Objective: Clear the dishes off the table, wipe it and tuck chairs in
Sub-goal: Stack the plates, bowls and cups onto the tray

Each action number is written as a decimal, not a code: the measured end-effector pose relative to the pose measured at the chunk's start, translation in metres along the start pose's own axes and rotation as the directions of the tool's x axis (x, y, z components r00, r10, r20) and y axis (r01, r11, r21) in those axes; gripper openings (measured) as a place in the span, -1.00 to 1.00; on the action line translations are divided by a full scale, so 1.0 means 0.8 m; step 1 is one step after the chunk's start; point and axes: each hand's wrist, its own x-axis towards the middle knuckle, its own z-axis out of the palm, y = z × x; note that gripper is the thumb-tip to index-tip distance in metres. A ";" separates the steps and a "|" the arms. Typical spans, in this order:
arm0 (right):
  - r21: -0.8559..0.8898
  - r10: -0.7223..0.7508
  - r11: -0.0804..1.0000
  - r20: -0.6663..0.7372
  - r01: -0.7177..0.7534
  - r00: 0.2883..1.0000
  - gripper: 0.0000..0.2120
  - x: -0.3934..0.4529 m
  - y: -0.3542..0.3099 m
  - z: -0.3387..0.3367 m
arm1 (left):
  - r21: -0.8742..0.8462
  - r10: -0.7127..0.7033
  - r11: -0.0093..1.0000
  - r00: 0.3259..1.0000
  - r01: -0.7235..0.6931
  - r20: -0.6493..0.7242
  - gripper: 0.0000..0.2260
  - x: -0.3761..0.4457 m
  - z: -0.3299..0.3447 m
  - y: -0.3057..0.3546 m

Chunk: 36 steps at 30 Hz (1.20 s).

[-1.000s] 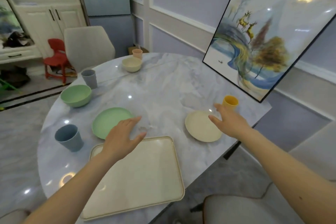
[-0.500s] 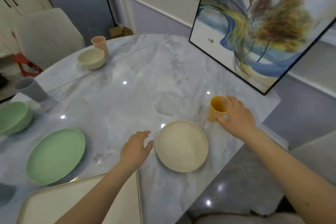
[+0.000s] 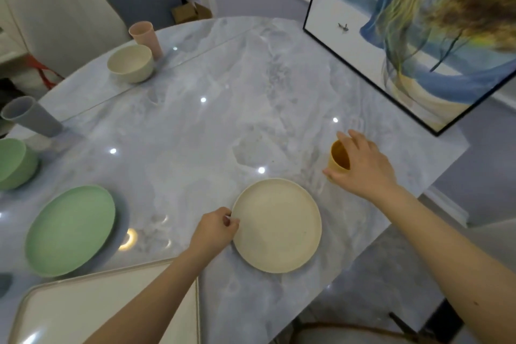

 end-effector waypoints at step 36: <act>0.092 -0.116 0.988 -0.088 0.124 0.989 -0.29 -0.238 -0.342 -0.049 | -0.326 -0.028 0.942 0.953 -0.075 -0.302 -0.79 -0.215 -0.244 -0.274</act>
